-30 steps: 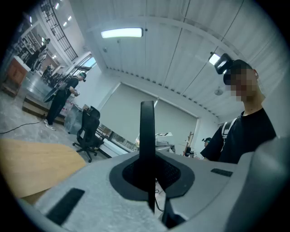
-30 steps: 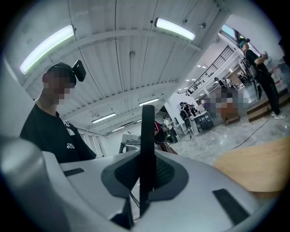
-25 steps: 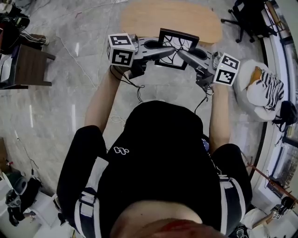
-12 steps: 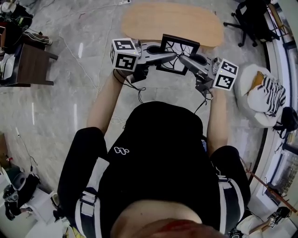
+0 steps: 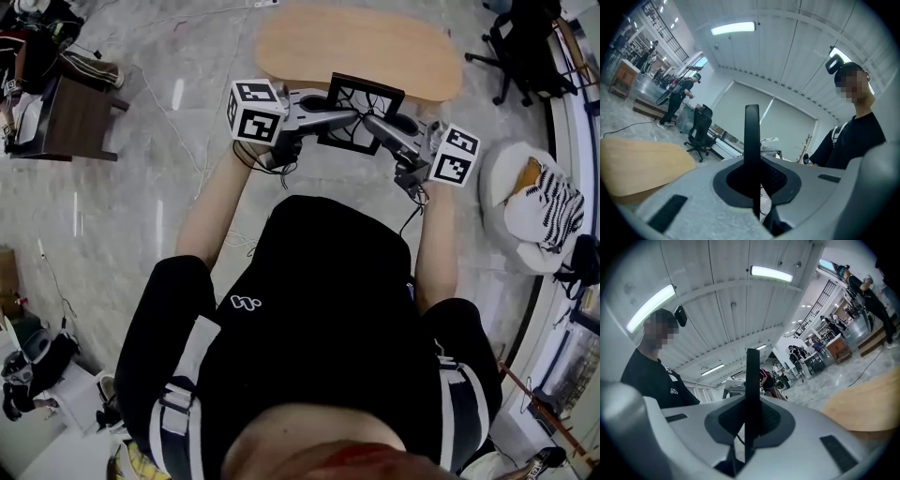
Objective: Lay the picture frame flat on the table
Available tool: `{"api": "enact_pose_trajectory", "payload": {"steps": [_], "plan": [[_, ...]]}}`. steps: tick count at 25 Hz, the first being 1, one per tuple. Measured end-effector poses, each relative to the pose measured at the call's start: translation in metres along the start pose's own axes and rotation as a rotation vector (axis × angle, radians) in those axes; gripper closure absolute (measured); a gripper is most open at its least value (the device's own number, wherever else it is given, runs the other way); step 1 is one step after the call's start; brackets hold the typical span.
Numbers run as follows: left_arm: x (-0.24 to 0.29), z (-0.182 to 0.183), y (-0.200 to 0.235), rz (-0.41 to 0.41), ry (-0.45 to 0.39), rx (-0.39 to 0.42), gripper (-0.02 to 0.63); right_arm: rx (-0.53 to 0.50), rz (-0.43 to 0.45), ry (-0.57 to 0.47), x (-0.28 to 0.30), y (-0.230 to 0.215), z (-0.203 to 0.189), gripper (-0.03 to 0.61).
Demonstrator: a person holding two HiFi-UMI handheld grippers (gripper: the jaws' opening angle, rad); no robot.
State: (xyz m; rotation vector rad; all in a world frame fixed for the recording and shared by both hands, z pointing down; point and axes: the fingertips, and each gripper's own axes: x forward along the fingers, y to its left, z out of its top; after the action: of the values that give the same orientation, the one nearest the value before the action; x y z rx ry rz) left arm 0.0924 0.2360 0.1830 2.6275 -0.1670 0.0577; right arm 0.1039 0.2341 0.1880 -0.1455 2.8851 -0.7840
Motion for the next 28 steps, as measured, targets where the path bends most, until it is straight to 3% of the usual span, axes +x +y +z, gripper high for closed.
{"api": "enact_pose_trajectory", "payload": {"steps": [6, 13, 18, 22, 28], "plan": [[0.006, 0.002, 0.020, -0.013, 0.025, -0.029, 0.595, 0.023, -0.026, -0.019, -0.003, -0.020, 0.003, 0.541], [0.011, 0.006, 0.078, -0.051, 0.054, -0.083, 0.595, 0.072, -0.086, -0.040, 0.005, -0.078, 0.006, 0.541], [0.010, 0.040, 0.167, -0.063, 0.047, -0.146, 0.595, 0.124, -0.128, -0.028, 0.027, -0.164, 0.039, 0.541], [0.009, 0.040, 0.205, -0.047, 0.046, -0.202, 0.595, 0.167, -0.136, -0.021, 0.034, -0.200, 0.040, 0.541], [-0.048, 0.078, 0.330, -0.006, 0.037, -0.306, 0.595, 0.268, -0.150, -0.009, 0.119, -0.312, 0.069, 0.541]]}}
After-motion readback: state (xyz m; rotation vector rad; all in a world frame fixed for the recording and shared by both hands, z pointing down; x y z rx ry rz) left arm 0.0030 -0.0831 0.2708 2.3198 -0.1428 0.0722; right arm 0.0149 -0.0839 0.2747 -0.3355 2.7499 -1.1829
